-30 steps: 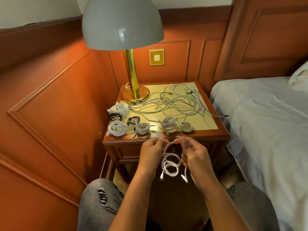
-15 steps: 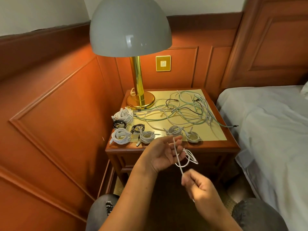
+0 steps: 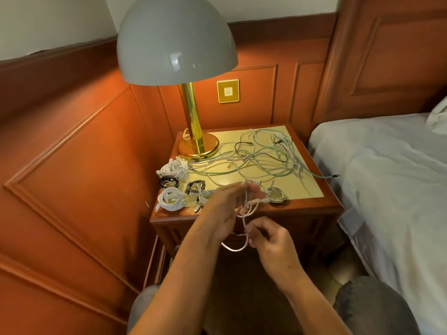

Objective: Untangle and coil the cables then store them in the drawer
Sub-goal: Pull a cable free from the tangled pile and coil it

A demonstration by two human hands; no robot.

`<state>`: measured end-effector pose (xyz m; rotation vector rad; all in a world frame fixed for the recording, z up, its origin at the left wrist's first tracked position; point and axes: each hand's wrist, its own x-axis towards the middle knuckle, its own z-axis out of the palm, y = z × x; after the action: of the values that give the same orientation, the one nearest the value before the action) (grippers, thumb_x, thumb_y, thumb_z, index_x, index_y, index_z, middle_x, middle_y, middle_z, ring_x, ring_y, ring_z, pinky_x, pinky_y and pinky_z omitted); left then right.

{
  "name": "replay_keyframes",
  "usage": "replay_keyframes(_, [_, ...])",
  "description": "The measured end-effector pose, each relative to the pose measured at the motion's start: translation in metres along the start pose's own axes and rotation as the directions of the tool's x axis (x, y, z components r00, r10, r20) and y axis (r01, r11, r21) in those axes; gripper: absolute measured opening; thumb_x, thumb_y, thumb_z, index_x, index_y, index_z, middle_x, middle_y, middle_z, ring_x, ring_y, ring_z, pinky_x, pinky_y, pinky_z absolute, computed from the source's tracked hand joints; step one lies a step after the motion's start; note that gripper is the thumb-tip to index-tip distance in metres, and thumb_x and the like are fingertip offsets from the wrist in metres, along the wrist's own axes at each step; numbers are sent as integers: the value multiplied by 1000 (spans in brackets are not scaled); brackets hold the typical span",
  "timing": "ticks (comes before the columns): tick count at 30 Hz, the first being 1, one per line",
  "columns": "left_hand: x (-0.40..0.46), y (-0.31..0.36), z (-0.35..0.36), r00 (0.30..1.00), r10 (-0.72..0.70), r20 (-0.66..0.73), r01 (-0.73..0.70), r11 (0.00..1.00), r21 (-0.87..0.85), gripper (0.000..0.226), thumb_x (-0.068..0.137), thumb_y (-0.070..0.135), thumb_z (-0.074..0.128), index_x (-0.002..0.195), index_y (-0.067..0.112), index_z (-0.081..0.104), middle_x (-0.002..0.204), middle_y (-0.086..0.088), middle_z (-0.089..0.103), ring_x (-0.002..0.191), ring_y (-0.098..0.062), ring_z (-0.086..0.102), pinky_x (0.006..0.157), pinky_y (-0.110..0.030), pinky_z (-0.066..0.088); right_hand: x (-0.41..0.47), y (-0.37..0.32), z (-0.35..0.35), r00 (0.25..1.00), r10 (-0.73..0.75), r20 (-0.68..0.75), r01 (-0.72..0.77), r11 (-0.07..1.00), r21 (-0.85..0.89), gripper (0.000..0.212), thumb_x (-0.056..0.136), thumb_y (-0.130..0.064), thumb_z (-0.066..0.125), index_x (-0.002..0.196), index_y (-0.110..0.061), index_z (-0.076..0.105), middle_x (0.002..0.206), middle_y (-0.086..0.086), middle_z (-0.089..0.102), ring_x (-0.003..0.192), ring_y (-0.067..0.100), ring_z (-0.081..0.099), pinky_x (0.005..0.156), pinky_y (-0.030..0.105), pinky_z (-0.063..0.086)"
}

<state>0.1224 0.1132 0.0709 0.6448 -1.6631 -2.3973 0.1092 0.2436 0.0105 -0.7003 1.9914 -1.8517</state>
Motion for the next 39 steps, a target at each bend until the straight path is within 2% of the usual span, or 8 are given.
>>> replay_keyframes(6, [-11,2,8,996,15,86,-14,1000,-14,26,96,8,46,96,1,71,102,-16,73,106,-23,67,94,-38,46,7,-14,0,993,-97,-71,97,995,-3,12,93,-22,63,101,-19,72,98,-2,70,93,6,65,77,16,50])
replay_keyframes(13, [-2,27,-2,996,-51,-75,41,990,-137,28,99,12,41,87,5,65,61,-2,64,58,-16,65,60,-28,53,-28,30,-19,982,-175,71,189,902,-388,23,92,-9,63,79,-27,61,75,-11,59,75,6,58,64,13,41])
replay_keyframes(17, [5,18,-6,983,-87,-161,82,996,-38,30,104,18,38,92,8,64,58,2,55,48,-10,53,52,-26,46,-40,73,-27,992,32,125,52,788,-613,24,92,-19,63,73,-31,54,70,-12,54,70,6,54,65,23,41])
replay_keyframes(20, [4,2,-3,984,-55,-167,46,997,-57,28,105,18,36,102,8,62,57,2,47,42,-8,35,42,-20,31,-26,63,-27,971,184,152,-18,692,-722,8,95,-31,57,95,-30,65,95,-13,56,93,6,55,82,24,45])
replay_keyframes(24, [2,-3,5,996,22,-83,-28,997,-76,25,104,17,40,100,8,63,53,4,35,40,-7,23,38,-19,18,-5,18,-19,951,248,183,-228,966,-124,37,93,-27,63,128,-36,53,119,-11,61,113,5,57,89,19,44])
replay_keyframes(28, [-1,-8,6,995,82,-48,-82,997,3,28,102,17,41,92,7,64,53,4,31,39,-6,23,37,-18,17,16,-10,-13,969,242,51,-237,854,463,67,78,-40,75,136,-30,43,114,7,69,99,20,67,85,36,50])
replay_keyframes(33, [-14,-17,-4,990,91,110,-109,980,165,25,101,22,45,91,8,63,51,9,42,41,-7,27,38,-19,20,57,-29,-24,925,379,36,-293,650,701,47,96,-36,54,134,-9,46,109,15,71,97,27,70,79,36,54])
replay_keyframes(39, [-30,-38,-15,933,-131,336,-64,856,513,25,102,27,46,97,13,66,61,2,44,50,-10,32,48,-23,23,94,-59,-33,936,345,-71,-200,686,699,10,93,0,55,98,-10,56,93,11,64,84,22,63,74,36,53])
